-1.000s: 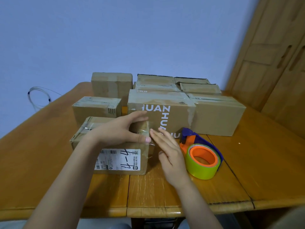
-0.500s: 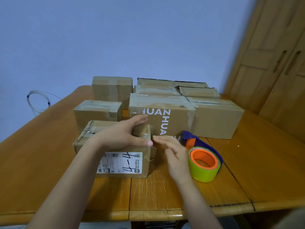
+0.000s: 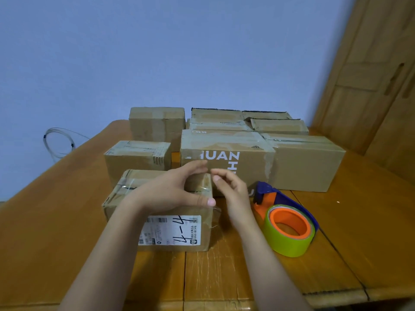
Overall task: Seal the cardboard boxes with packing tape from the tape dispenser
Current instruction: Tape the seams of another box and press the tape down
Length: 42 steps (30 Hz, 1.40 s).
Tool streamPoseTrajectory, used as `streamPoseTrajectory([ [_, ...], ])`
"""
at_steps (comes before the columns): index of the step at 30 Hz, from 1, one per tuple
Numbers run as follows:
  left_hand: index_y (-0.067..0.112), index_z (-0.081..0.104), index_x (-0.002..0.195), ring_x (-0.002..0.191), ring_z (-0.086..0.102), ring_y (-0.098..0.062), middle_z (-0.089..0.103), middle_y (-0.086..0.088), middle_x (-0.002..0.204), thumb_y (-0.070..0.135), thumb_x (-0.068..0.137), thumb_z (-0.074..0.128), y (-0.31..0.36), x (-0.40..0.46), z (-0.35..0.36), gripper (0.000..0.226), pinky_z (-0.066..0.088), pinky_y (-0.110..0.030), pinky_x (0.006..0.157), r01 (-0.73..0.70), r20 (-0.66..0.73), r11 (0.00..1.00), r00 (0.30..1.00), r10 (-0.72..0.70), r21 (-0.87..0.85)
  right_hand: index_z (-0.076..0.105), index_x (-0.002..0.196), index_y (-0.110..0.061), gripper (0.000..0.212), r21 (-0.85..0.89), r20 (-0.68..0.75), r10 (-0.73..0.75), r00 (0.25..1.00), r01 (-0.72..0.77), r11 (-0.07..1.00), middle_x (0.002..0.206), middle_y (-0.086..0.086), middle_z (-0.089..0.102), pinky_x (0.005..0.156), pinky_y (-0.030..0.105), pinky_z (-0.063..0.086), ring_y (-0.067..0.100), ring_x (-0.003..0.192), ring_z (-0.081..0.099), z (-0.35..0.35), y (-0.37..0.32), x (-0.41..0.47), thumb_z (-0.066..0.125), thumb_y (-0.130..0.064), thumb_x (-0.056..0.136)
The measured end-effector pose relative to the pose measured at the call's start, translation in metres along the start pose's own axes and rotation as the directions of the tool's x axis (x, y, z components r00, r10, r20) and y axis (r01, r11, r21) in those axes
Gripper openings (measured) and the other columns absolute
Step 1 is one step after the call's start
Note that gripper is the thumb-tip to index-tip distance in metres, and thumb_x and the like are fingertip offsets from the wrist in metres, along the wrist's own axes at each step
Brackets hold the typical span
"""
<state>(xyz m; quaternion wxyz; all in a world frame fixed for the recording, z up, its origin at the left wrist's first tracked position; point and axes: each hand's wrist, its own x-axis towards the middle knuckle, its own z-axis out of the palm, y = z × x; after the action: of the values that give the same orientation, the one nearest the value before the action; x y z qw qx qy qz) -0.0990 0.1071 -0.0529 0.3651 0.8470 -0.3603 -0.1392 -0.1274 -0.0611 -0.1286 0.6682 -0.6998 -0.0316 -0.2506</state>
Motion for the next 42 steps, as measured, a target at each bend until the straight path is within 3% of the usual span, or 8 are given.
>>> streamPoseTrajectory([
  [3,0.039,0.024,0.148,0.129,0.040,0.001,0.037,0.025,0.146,0.067,0.058,0.078,-0.001,0.000,0.000,0.109,0.037,-0.025,0.107,-0.010,0.010,1.000,1.000,0.010,-0.013,0.068,0.091,-0.010,0.014,-0.021,-0.004,-0.009,1.000,0.009,1.000,0.086,0.003,0.069,0.074,0.018,0.050,0.010,0.083,0.064,0.004,-0.001,0.000,0.055,-0.009,0.095],
  [10,0.036,0.026,0.148,0.129,0.040,0.000,0.038,0.024,0.144,0.055,0.060,0.073,0.001,-0.001,0.000,0.101,0.037,-0.024,0.107,-0.017,0.001,1.000,1.000,0.017,-0.009,0.065,0.077,-0.025,0.023,-0.142,-0.115,0.000,0.993,-0.016,0.990,0.076,-0.011,0.066,0.067,0.010,0.046,-0.005,0.073,0.059,0.009,0.000,0.005,0.057,-0.011,0.093],
  [16,0.033,0.027,0.148,0.128,0.041,0.000,0.039,0.020,0.146,0.056,0.060,0.073,0.002,-0.001,0.000,0.102,0.036,-0.023,0.107,-0.009,-0.005,1.000,1.000,0.009,-0.002,0.059,0.073,-0.026,0.026,-0.242,-0.216,-0.104,0.971,0.050,0.969,0.077,-0.001,0.064,0.074,0.038,0.050,0.017,0.080,0.060,0.020,0.009,0.004,0.056,-0.009,0.093],
  [21,0.032,0.026,0.149,0.132,0.038,-0.003,0.039,0.019,0.147,0.055,0.061,0.074,0.002,-0.001,0.000,0.103,0.033,-0.028,0.111,0.011,0.000,1.000,1.000,-0.011,-0.020,0.060,0.072,-0.028,0.030,-0.222,-0.225,-0.120,0.967,0.069,0.973,0.074,-0.005,0.064,0.075,0.042,0.050,0.017,0.077,0.060,0.019,0.010,0.002,0.056,-0.005,0.092],
  [26,0.033,0.023,0.150,0.135,0.036,-0.006,0.038,0.017,0.148,0.057,0.059,0.073,0.003,-0.001,0.001,0.107,0.030,-0.038,0.115,0.021,0.008,0.999,1.000,-0.020,-0.037,0.064,0.078,-0.021,0.017,-0.172,-0.197,-0.141,0.970,0.107,0.979,0.078,-0.001,0.067,0.075,0.045,0.049,0.019,0.079,0.061,0.019,0.011,-0.004,0.055,-0.012,0.090],
  [36,0.037,0.020,0.149,0.132,0.040,-0.007,0.039,0.021,0.146,0.063,0.058,0.073,0.000,0.000,0.000,0.109,0.034,-0.040,0.113,0.028,0.028,0.999,0.999,-0.027,-0.027,0.068,0.111,-0.016,0.032,-0.178,-0.095,-0.175,0.980,0.157,0.972,0.092,-0.007,0.064,0.077,0.012,0.043,0.000,0.090,0.059,0.012,0.006,-0.023,0.046,-0.024,0.090],
  [39,0.038,0.020,0.149,0.128,0.044,-0.006,0.040,0.021,0.145,0.063,0.060,0.075,-0.001,0.001,0.000,0.108,0.038,-0.037,0.110,0.020,0.033,0.999,0.999,-0.019,-0.038,0.068,0.115,-0.011,0.036,-0.254,-0.087,-0.208,0.974,0.180,0.950,0.095,-0.014,0.063,0.078,0.008,0.042,-0.002,0.095,0.058,0.010,0.006,-0.029,0.045,-0.023,0.090],
  [42,0.036,0.021,0.149,0.124,0.046,-0.004,0.041,0.019,0.144,0.054,0.062,0.074,0.001,0.001,0.000,0.104,0.040,-0.029,0.106,0.015,0.030,0.998,0.999,-0.013,-0.065,0.067,0.113,-0.019,0.033,-0.207,-0.075,-0.180,0.981,0.161,0.965,0.100,-0.013,0.066,0.083,0.008,0.042,-0.005,0.099,0.058,0.005,0.003,-0.033,0.045,-0.023,0.089],
])
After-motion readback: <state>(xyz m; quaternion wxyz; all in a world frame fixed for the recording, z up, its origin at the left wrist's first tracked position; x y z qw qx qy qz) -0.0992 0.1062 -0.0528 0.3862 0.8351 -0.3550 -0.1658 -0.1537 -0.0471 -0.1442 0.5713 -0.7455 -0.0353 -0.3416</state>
